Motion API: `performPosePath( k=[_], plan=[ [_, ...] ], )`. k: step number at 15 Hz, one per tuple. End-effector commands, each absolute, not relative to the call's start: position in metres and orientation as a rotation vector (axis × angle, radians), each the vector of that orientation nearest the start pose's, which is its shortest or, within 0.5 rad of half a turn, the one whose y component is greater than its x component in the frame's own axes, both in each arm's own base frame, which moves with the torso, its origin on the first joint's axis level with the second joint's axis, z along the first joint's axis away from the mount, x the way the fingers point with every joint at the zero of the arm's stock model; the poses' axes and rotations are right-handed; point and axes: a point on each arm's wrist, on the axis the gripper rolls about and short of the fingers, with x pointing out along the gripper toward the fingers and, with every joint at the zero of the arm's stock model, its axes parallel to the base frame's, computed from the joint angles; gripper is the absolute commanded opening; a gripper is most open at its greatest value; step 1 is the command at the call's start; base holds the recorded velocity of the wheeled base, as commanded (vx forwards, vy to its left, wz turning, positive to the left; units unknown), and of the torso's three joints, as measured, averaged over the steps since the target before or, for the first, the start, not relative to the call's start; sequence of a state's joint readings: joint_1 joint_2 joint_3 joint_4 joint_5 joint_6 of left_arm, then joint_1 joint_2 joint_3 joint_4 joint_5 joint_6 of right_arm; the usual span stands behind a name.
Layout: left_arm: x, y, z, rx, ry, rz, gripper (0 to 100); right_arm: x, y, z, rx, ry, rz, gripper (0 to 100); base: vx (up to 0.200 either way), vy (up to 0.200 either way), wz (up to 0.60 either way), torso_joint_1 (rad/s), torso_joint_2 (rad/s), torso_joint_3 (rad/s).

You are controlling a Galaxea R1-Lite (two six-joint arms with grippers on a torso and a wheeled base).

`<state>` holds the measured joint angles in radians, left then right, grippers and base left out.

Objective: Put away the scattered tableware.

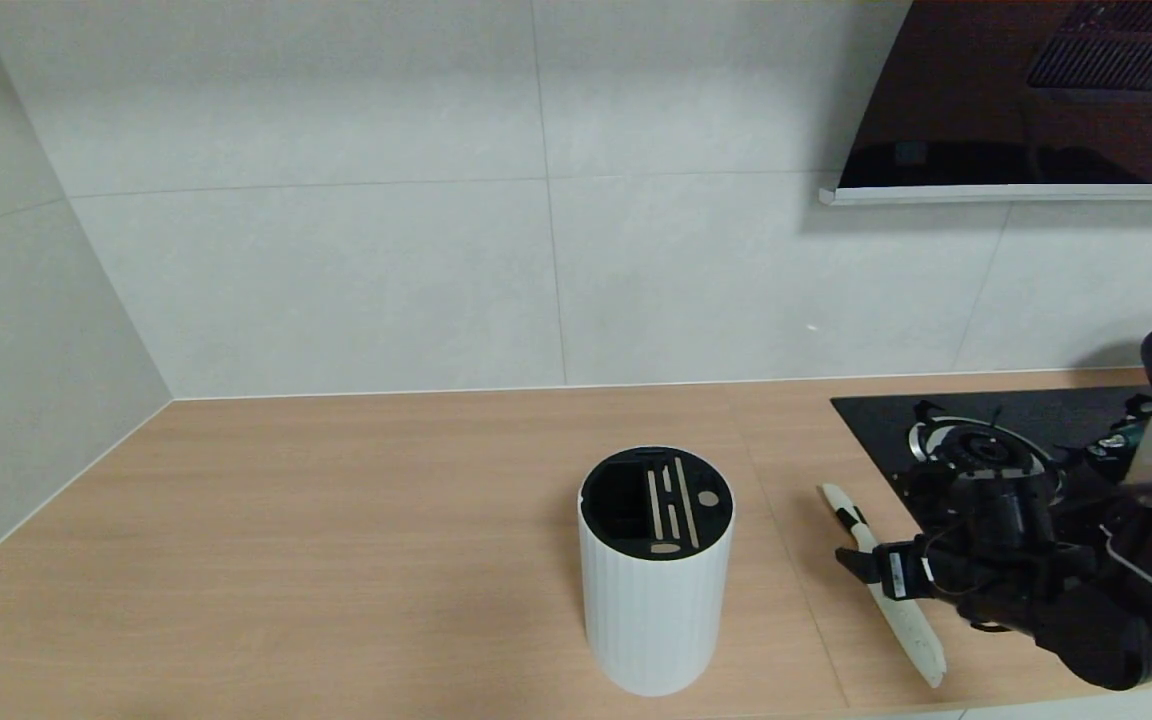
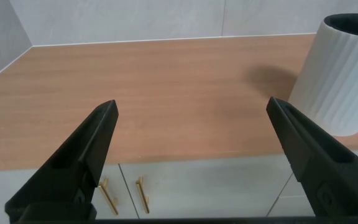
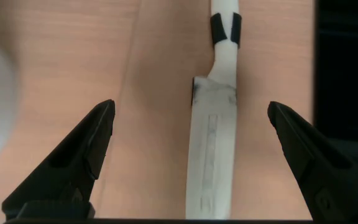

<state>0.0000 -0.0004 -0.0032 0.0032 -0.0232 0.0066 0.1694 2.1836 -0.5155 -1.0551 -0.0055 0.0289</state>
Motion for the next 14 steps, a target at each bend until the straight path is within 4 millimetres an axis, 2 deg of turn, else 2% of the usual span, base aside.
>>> performPosePath(
  k=[1,14],
  plan=[
    [-0.0230,-0.0005,0.0760,0.008,0.000,-0.023,100,0.3190,0.0537,-0.0307,-0.039,0.672,0.124,100,0.000,0.000,0.00,0.000,0.00,0.000],
    [-0.0230,-0.0005,0.0760,0.006,0.000,-0.025,100,0.3265,0.0516,-0.0368,-0.055,0.666,0.064,100,0.000,0.000,0.00,0.000,0.00,0.000]
  ],
)
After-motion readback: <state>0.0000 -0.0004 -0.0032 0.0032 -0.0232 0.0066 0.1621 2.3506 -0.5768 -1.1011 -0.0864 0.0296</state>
